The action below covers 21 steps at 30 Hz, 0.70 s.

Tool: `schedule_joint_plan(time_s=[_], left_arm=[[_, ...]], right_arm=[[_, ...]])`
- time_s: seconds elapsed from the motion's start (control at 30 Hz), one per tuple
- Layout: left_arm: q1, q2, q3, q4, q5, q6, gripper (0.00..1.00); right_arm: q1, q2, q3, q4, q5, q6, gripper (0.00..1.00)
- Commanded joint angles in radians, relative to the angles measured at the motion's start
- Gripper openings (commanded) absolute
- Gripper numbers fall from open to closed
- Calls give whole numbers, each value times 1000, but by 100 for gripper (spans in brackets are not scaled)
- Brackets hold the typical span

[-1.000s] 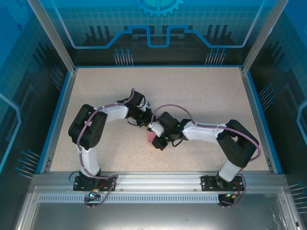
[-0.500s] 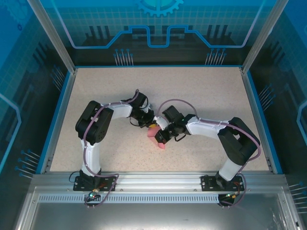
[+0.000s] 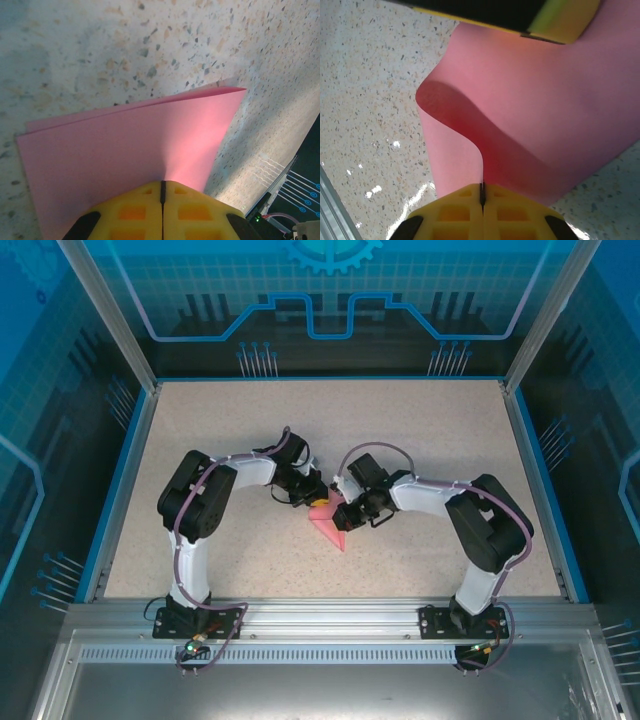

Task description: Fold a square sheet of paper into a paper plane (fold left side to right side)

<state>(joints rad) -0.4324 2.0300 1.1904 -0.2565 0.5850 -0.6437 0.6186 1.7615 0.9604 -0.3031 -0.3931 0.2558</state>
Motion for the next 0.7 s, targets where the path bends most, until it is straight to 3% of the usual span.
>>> schedule_joint_plan(time_s=[0.0, 0.67], left_arm=[[-17, 48, -8, -59, -24, 24, 6], [-18, 58, -5, -63, -27, 26, 6]], right_arm=[[-25, 18, 27, -32, 6, 16, 0], [-48, 7, -1, -20, 20, 28, 0]])
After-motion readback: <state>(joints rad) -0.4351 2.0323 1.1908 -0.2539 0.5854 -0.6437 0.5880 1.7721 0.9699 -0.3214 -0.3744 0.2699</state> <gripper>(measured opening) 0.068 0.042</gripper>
